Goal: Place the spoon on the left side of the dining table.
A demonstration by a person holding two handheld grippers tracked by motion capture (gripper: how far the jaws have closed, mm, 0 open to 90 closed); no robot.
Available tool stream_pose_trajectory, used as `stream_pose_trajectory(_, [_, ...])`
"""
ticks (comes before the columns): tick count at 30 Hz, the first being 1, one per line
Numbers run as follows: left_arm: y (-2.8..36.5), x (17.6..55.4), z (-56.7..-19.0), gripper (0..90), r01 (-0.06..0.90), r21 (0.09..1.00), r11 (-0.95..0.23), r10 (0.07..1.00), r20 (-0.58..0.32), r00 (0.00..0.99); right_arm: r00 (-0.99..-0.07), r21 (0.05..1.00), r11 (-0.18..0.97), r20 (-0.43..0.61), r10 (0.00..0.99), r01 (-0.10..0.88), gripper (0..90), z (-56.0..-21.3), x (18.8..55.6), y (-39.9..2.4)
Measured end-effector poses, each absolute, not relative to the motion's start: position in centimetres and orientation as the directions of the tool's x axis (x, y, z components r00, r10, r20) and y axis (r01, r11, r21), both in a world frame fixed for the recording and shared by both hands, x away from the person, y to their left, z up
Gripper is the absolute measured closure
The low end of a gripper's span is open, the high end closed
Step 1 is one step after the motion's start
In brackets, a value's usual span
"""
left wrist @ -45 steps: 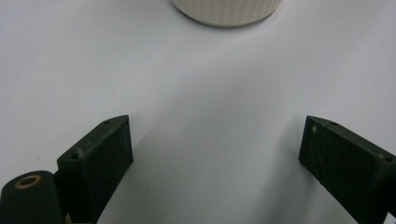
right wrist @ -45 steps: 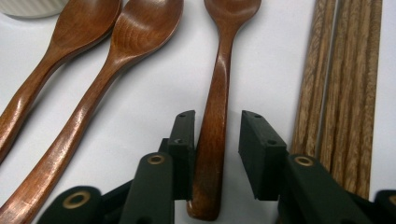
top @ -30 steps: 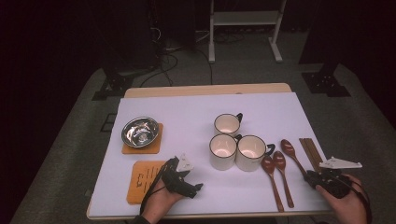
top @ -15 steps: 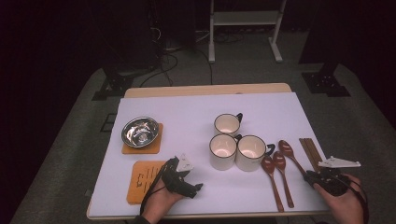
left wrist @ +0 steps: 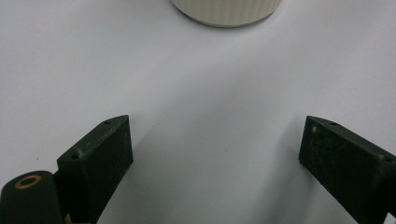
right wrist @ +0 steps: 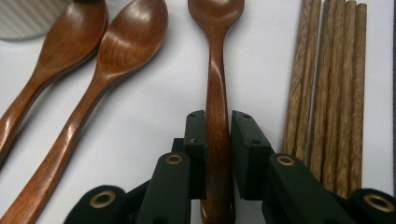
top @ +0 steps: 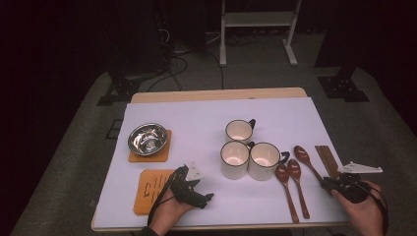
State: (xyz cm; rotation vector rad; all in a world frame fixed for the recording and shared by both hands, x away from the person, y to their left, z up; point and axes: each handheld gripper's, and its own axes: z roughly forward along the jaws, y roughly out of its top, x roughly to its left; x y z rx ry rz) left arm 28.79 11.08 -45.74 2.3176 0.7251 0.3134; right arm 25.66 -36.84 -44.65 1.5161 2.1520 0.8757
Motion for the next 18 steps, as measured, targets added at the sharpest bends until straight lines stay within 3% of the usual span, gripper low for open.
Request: stream_pose_trajectory(18, [11.1, 28.8, -45.7, 8.7, 0.414, 0.672, -0.614, 0.578, 0.025, 0.816, -0.42, 0.703, 0.243, 0.087, 0.903, 0.668, 76.1, -43.8, 27.4, -37.2])
